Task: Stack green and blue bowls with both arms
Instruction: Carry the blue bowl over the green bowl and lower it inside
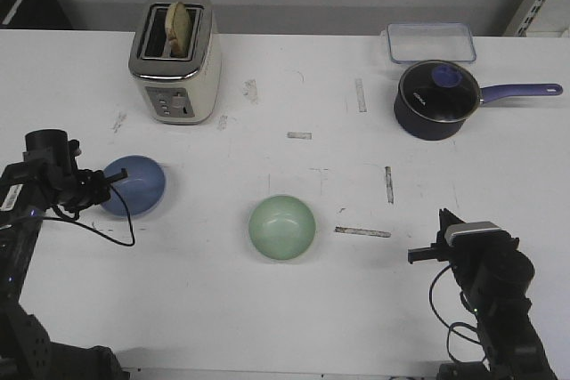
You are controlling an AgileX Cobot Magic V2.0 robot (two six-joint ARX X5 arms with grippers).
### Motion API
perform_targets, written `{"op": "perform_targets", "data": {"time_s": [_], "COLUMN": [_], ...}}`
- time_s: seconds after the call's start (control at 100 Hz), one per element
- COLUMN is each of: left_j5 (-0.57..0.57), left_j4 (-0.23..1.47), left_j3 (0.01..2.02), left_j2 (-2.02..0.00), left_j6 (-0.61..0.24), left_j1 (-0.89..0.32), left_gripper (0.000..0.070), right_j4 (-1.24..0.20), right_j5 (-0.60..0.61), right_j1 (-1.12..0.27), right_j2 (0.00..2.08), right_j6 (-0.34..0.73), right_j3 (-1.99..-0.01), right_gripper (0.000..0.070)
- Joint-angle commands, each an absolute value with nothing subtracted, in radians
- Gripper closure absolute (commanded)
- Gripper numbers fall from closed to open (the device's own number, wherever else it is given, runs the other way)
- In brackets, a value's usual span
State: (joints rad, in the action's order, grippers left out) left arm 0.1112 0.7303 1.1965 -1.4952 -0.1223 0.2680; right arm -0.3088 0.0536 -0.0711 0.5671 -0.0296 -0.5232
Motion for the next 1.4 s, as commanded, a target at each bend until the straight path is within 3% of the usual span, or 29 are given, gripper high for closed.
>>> {"op": "perform_targets", "data": {"time_s": [0.0,0.17,0.33,0.63,0.81,1.09,1.25,1.39], "left_j5": [0.118,0.193,0.290,0.293,0.292,0.276,0.181,0.171], "left_j4": [0.735,0.732,0.684,0.629,0.629,0.632,0.634,0.631], "left_j3": [1.246,1.278,1.283,1.283,1.283,1.283,1.283,1.283], "left_j2": [-1.453,-1.332,-1.257,-1.279,-1.352,-1.473,-1.512,-1.526], "left_j6": [-0.126,-0.193,-0.262,-0.328,-0.333,-0.323,-0.321,-0.315], "left_j1": [0.256,0.186,0.045,-0.323,-0.466,-0.567,-0.585,-0.585], "left_gripper": [0.0700,0.0700,0.0700,0.0700,0.0700,0.0700,0.0699,0.0699], "right_j4": [-0.299,-0.299,-0.300,-0.300,-0.301,-0.315,-0.319,-0.319], "right_j5": [0.054,0.052,0.053,0.053,0.053,0.053,0.053,0.053], "right_j1": [-0.073,-0.073,-0.073,-0.073,-0.073,-0.073,-0.073,-0.073], "right_j2": [0.571,0.571,0.571,0.571,0.571,0.571,0.571,0.571], "right_j6": [-0.035,-0.035,-0.035,-0.034,-0.034,-0.034,-0.034,-0.034], "right_j3": [-0.529,-0.529,-0.529,-0.529,-0.529,-0.529,-0.529,-0.529], "right_gripper": [0.0697,0.0697,0.0697,0.0697,0.0697,0.0697,0.0697,0.0697]}}
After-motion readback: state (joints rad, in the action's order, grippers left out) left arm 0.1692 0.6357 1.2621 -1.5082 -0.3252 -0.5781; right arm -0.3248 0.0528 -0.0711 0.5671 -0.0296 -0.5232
